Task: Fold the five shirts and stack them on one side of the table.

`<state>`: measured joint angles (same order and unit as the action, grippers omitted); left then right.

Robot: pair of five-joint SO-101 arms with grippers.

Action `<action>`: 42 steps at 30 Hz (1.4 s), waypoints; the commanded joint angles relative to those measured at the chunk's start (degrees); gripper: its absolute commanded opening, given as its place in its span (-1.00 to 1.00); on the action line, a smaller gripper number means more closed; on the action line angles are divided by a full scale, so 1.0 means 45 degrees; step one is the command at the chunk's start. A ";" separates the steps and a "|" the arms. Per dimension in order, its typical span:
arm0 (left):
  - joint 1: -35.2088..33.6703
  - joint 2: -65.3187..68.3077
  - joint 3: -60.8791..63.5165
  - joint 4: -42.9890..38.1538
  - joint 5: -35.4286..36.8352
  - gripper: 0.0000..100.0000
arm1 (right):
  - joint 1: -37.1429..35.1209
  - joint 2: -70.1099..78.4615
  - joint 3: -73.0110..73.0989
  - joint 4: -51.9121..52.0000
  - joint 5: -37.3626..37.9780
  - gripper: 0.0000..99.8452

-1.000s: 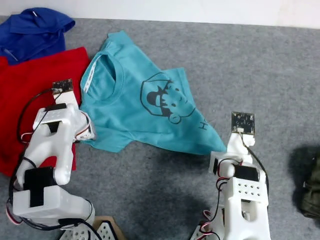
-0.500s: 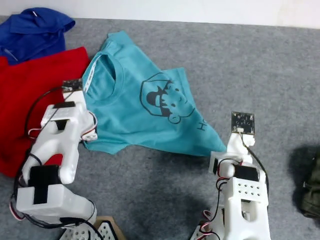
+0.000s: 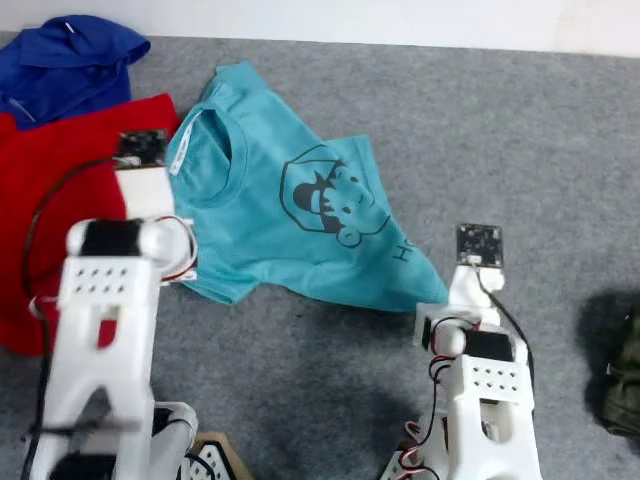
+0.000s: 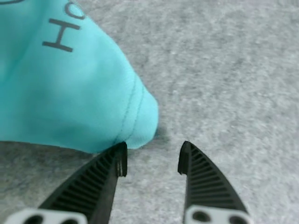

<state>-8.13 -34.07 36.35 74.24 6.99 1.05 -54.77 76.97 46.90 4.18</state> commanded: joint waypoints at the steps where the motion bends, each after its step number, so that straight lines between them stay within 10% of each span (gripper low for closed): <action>1: -0.0264 -0.1221 -0.0850 0.0117 -0.0020 -0.99 | -0.0674 -0.0107 -0.0459 0.0010 0.0156 -0.62; 22: 0.0225 -0.1260 -0.0010 -0.5158 0.3145 -0.99 | -0.3057 0.4405 -0.1690 -0.7707 -0.0547 -0.62; 28: 0.0225 -0.1260 0.0889 -0.6037 0.3145 -0.99 | -0.1729 0.7336 -0.4718 -0.6632 -0.0899 -0.63; 42: 0.0225 -0.1260 0.1729 -0.6701 0.3145 -0.99 | -0.2686 -0.2022 -0.0049 -0.0049 -0.0821 -0.63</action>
<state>-8.31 -38.11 43.74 46.81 20.70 -8.70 -56.18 76.26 38.11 -0.13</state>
